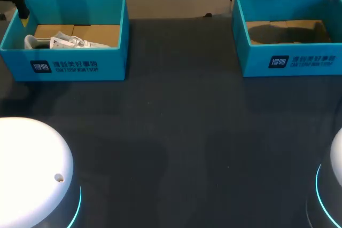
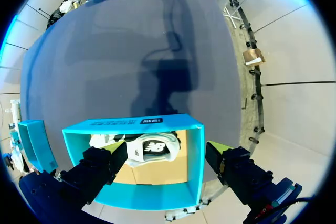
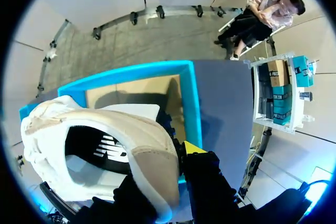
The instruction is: Take the shoe out of the shoebox, open the shoe tongue, remove and reinsert the insole, then place the shoe into the shoebox
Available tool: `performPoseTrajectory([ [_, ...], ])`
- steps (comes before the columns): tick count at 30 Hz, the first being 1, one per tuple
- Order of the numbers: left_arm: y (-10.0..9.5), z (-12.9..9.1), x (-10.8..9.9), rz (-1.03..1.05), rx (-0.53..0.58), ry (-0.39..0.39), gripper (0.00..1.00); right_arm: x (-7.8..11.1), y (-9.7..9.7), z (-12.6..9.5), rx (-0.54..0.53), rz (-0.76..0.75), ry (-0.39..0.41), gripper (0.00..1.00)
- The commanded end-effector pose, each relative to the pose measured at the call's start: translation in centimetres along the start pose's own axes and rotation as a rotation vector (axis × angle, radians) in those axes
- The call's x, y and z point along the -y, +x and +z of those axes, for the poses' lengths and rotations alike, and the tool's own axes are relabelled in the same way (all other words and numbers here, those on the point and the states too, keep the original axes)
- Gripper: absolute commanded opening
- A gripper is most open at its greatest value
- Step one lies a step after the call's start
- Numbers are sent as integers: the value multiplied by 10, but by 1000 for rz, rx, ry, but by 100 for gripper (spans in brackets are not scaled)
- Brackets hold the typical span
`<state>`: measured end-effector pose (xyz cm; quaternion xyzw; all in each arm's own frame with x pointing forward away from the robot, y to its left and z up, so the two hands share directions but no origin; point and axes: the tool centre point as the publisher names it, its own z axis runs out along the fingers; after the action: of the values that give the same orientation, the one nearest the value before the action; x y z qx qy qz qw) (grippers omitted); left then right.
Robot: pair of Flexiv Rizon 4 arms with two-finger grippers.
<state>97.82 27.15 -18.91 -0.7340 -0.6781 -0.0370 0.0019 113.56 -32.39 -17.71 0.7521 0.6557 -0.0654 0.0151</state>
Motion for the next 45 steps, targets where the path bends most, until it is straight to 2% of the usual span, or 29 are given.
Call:
performPoseTrajectory([
  [1,0,-1,2,0,-3,-3,100,47,10,-12,12,2,-105,0],
  [11,0,-1,2,0,-3,-3,100,90,34,-27,11,57,-144,0],
  [17,0,-1,2,0,-3,-3,100,121,63,-32,0,58,-179,0],
  [23,0,-1,2,0,-3,-3,100,144,88,-27,-10,73,-188,0],
  [32,0,-1,2,0,-3,-3,100,176,97,-15,-56,100,-195,0],
  [45,0,-1,2,0,-3,-3,100,176,97,-15,-56,100,-195,0],
])
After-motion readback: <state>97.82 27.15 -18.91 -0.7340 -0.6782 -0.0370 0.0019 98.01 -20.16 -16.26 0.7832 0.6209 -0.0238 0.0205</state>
